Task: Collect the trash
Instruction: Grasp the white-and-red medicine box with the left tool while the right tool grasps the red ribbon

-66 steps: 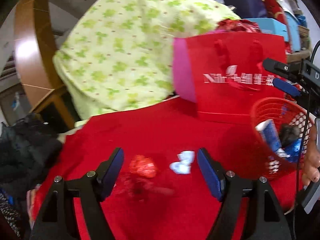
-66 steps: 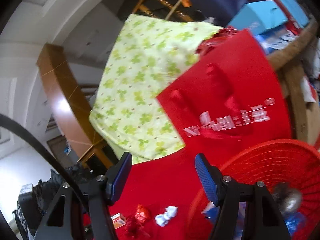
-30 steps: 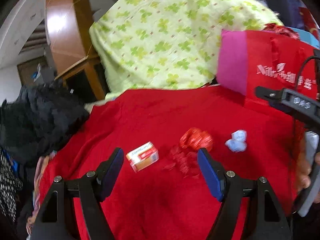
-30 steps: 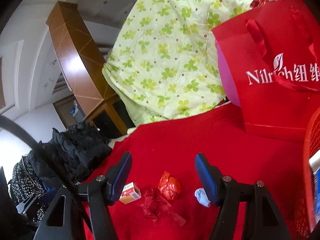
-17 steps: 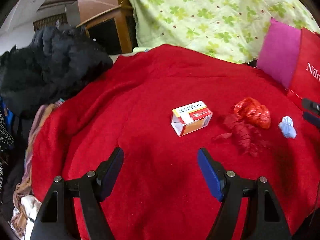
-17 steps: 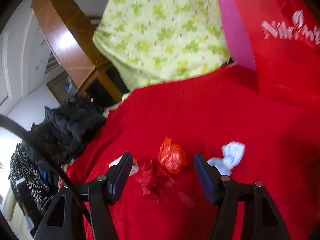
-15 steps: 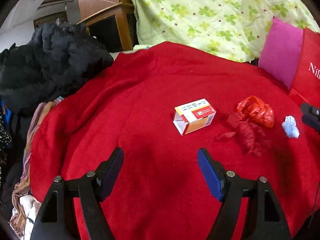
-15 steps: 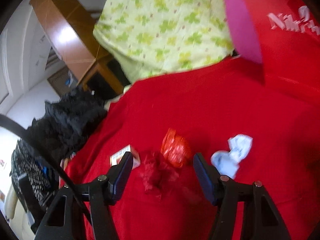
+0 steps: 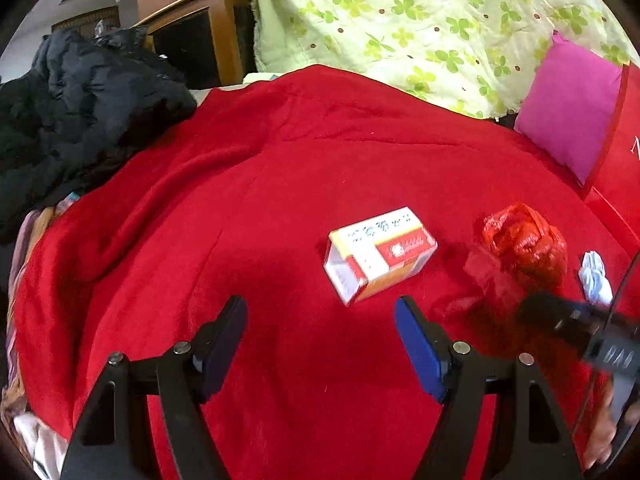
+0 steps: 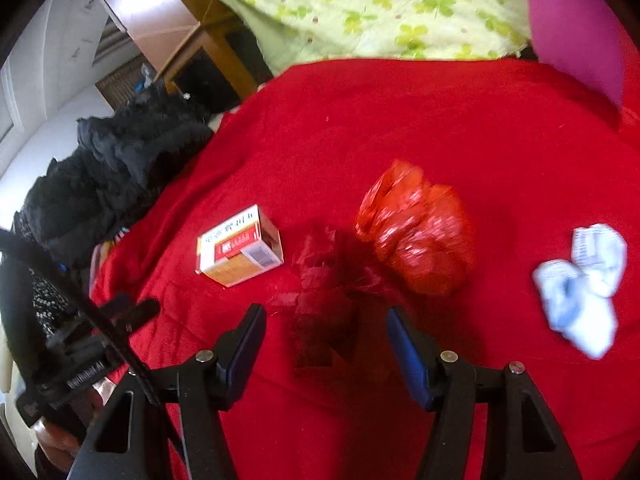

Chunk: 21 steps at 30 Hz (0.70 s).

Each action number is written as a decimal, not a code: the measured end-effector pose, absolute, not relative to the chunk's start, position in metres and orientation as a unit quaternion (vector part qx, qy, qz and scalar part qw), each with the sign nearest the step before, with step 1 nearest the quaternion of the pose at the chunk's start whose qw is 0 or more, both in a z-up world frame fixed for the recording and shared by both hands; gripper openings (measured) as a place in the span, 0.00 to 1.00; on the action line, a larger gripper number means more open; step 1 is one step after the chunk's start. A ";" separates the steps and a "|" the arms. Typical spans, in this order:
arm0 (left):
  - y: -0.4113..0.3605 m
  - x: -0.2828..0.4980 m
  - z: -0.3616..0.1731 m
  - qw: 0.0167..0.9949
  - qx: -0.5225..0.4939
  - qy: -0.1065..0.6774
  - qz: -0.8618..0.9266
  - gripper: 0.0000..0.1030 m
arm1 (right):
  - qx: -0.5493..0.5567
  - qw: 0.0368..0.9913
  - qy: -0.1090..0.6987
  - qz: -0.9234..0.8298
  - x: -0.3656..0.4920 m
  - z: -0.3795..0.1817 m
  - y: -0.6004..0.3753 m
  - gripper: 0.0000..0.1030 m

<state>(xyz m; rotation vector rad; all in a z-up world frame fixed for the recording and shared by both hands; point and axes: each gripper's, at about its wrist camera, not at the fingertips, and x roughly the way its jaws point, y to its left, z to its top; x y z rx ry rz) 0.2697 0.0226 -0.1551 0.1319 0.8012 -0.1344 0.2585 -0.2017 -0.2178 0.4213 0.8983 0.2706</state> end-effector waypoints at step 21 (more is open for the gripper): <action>-0.016 0.331 -0.182 0.903 0.109 0.378 -0.174 0.76 | 0.242 0.830 0.481 0.147 0.239 -0.227 -0.208 0.28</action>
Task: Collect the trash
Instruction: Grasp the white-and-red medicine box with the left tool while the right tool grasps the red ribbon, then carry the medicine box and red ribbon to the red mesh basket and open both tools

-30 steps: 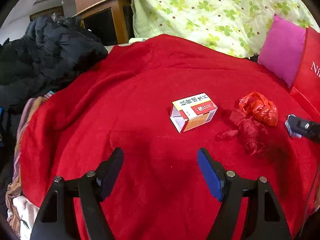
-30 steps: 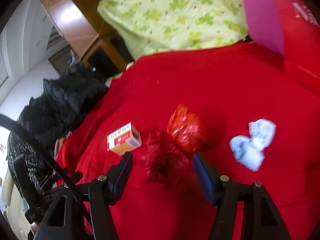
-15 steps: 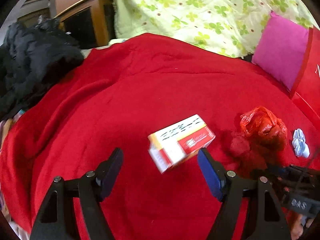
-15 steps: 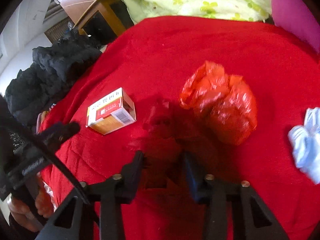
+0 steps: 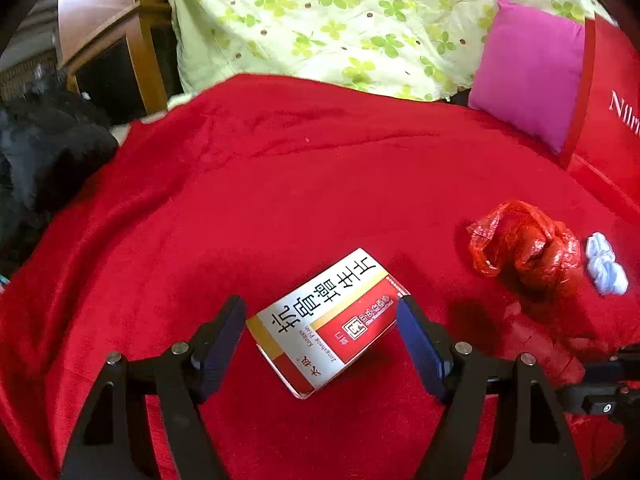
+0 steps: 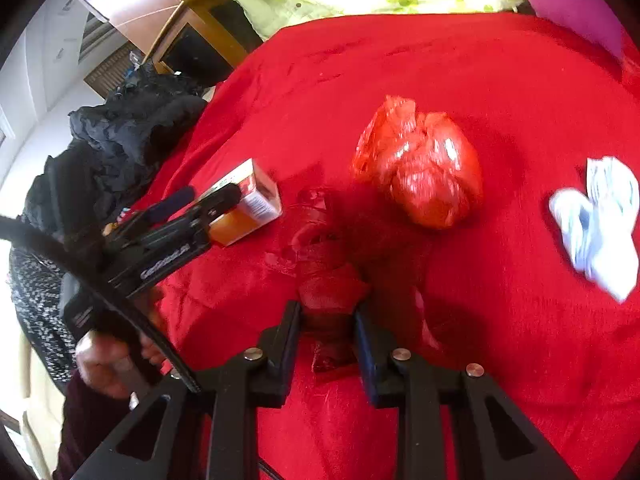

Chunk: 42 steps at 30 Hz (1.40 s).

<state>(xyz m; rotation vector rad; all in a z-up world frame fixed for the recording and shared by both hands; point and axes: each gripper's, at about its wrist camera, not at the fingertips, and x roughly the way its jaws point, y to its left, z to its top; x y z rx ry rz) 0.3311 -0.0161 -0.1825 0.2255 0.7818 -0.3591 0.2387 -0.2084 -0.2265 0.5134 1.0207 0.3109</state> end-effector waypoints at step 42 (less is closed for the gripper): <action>0.002 0.335 -0.199 0.887 0.067 0.432 -0.149 0.56 | 0.212 0.868 0.434 0.111 0.228 -0.227 -0.190 0.28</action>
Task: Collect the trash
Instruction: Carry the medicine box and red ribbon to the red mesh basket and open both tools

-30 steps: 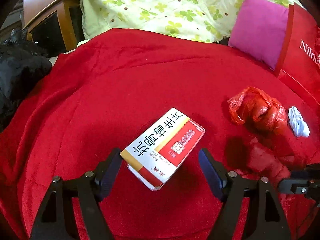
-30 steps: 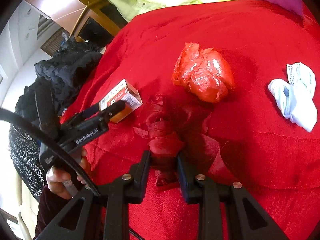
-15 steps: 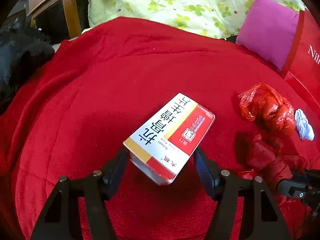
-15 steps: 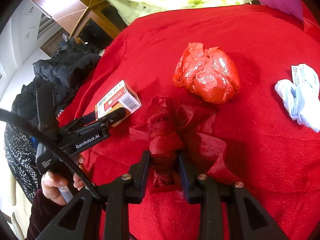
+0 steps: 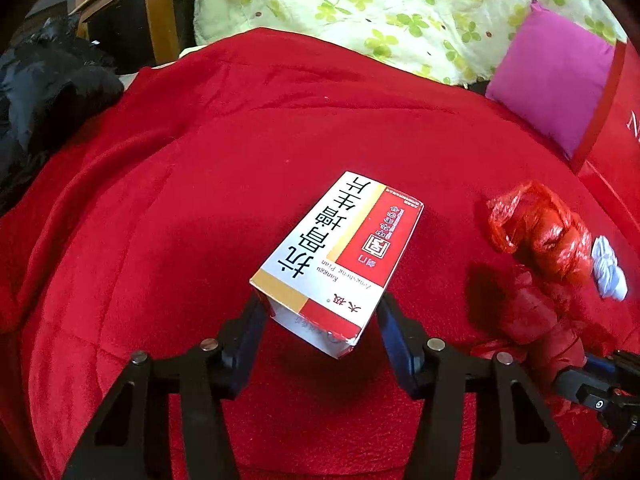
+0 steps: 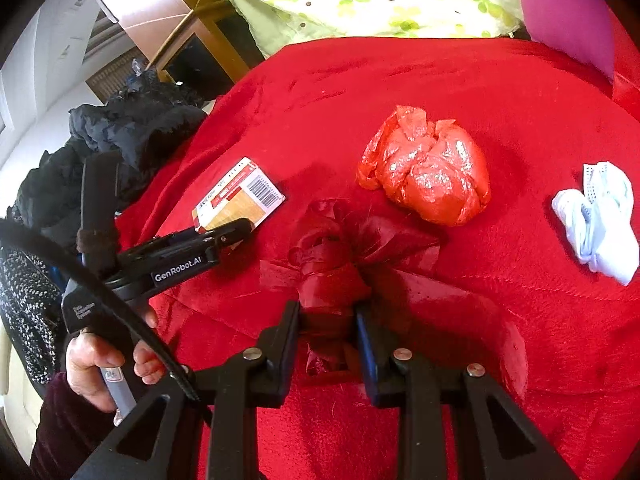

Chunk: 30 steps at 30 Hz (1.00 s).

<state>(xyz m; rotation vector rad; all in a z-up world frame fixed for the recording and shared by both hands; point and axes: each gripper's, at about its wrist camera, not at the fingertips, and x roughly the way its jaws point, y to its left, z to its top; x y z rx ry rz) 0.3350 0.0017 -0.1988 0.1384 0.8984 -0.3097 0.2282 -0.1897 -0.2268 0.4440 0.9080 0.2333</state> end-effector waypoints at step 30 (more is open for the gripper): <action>-0.028 0.248 -0.128 0.935 0.098 0.309 -0.143 0.57 | 0.187 0.926 0.317 0.080 0.161 -0.146 -0.251 0.28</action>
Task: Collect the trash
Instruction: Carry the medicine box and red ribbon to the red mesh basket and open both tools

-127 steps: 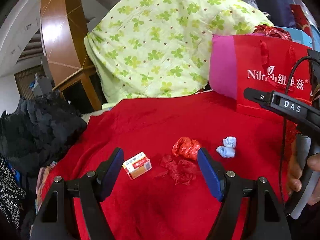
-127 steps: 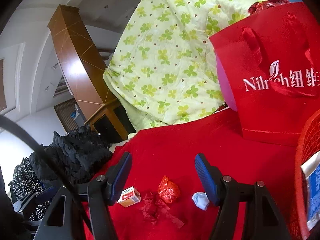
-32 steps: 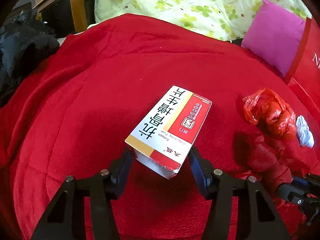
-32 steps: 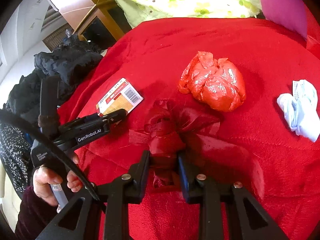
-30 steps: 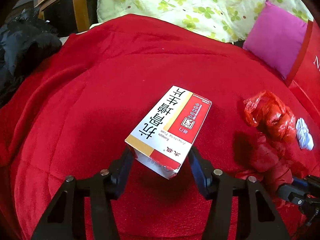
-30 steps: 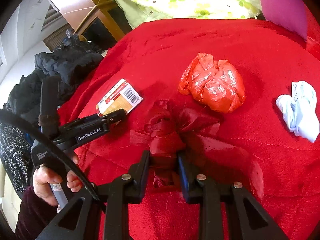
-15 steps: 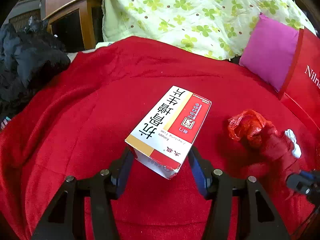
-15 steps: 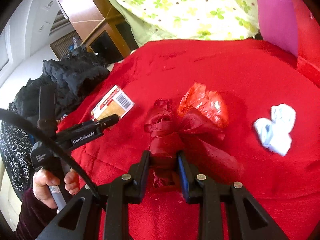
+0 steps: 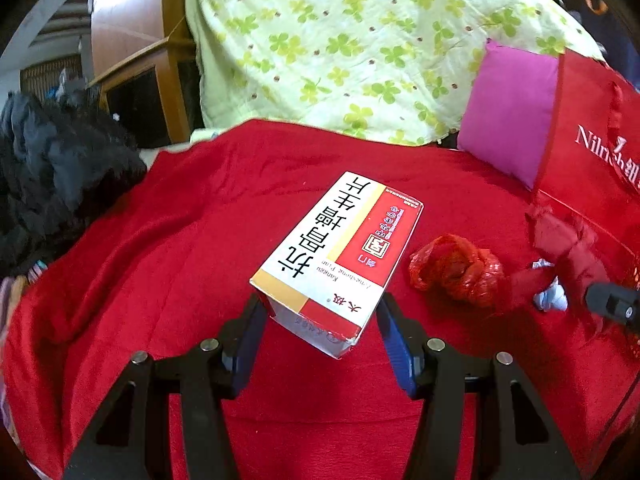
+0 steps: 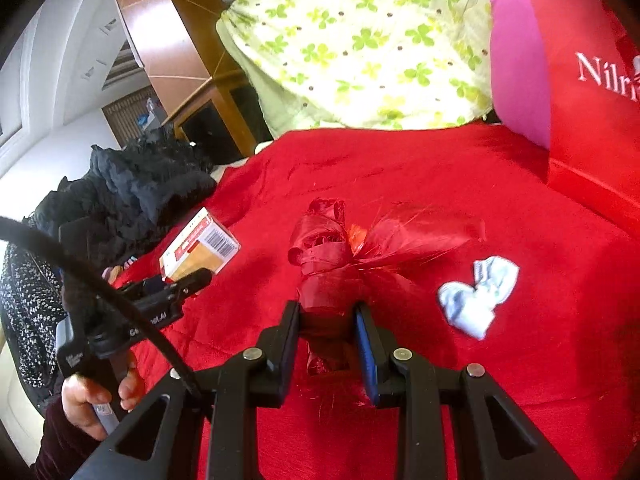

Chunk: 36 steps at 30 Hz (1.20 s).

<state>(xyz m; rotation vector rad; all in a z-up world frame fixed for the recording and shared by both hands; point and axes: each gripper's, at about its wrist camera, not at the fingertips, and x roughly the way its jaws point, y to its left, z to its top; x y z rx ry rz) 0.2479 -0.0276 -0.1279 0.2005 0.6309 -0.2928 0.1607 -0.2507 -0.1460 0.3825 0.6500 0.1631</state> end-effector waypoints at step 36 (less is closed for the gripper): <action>-0.099 0.145 -0.094 0.945 0.128 0.257 -0.159 0.57 | 0.207 0.952 0.223 0.040 0.097 -0.101 -0.322 0.28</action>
